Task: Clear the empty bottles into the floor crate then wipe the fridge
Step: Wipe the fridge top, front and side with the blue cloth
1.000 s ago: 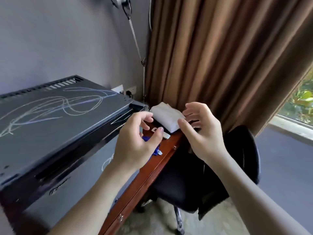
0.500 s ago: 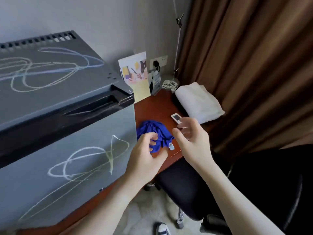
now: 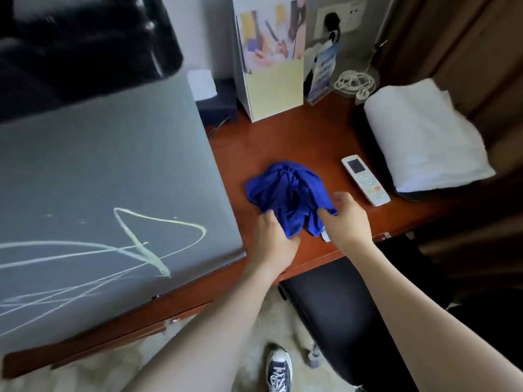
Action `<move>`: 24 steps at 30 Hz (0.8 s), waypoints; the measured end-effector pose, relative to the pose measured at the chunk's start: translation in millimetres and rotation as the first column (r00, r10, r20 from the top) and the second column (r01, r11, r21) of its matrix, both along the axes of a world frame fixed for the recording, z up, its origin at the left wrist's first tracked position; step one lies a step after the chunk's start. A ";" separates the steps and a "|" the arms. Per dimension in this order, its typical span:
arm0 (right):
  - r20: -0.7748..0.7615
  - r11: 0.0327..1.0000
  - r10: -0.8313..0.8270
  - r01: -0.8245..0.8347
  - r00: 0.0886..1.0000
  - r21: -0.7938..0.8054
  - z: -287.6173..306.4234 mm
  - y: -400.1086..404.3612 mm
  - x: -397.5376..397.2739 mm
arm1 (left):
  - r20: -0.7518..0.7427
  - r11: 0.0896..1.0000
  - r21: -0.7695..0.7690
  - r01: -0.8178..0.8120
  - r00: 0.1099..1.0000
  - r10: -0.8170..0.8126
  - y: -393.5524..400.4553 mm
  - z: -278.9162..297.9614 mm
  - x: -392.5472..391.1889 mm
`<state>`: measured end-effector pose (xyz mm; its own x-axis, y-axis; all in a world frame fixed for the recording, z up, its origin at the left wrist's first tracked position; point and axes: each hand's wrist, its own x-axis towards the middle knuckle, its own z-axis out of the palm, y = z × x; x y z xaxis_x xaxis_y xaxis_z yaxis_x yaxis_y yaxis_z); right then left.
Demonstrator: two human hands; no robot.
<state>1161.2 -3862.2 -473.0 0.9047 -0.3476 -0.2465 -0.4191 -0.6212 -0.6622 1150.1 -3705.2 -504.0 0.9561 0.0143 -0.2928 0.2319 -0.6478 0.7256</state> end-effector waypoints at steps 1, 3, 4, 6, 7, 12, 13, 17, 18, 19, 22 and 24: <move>-0.033 0.999 0.018 -0.019 0.999 -0.032 -13.0 -0.8 9.3 | -0.021 0.998 0.056 0.013 1.000 -0.012 -0.6 -12.3 7.8; -0.147 0.985 0.067 -0.089 0.987 -0.150 -33.1 -0.5 25.4 | -0.073 0.983 0.183 0.021 0.997 -0.008 -4.8 -30.4 20.9; -0.211 0.968 0.083 -0.130 0.974 -0.217 -40.7 0.0 32.1 | -0.078 0.978 0.208 0.018 0.997 -0.002 -7.5 -36.4 26.7; -0.271 0.931 0.090 -0.178 0.958 -0.319 -53.3 0.5 42.0 | -0.068 0.985 0.173 -0.016 0.997 0.028 -13.8 -40.5 37.0; -0.255 0.918 0.091 -0.180 0.963 -0.353 -58.8 0.1 45.6 | -0.062 0.988 0.151 -0.037 0.997 0.047 -16.4 -39.4 42.1; -0.080 0.945 0.070 -0.092 0.994 -0.313 -44.8 -3.2 51.4 | 0.126 0.979 0.116 -0.165 0.981 0.151 -23.2 -0.9 43.1; -0.033 0.962 0.063 -0.070 0.997 -0.262 -34.0 -3.9 51.4 | 0.167 0.977 0.059 -0.206 0.967 0.194 -24.2 11.5 40.9; 0.188 0.994 0.034 -0.052 0.982 0.096 34.3 -4.4 45.7 | 0.251 0.939 -0.172 -0.297 0.909 0.333 -25.9 74.9 32.6; 0.224 0.981 0.015 -0.057 0.974 0.183 56.7 -3.1 41.9 | 0.264 0.930 -0.214 -0.299 0.899 0.349 -24.8 93.0 29.8; 0.251 0.964 -0.004 -0.062 0.968 0.257 80.1 -1.8 37.6 | 0.272 0.920 -0.255 -0.296 0.892 0.362 -23.3 112.6 25.9; 0.314 0.896 -0.061 -0.086 0.948 0.435 146.9 0.5 25.7 | 0.287 0.890 -0.346 -0.296 0.870 0.401 -16.6 175.3 9.0; 0.350 0.843 -0.106 -0.102 0.931 0.527 193.2 3.3 16.6 | 0.305 0.865 -0.399 -0.303 0.846 0.437 -10.9 215.2 -3.7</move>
<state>1177.8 -3858.9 -279.8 0.9640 -0.2597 -0.0577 -0.0943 -0.1307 -0.9869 1146.4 -3716.1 -288.8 0.9330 0.3585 0.0328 0.0746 -0.2815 0.9566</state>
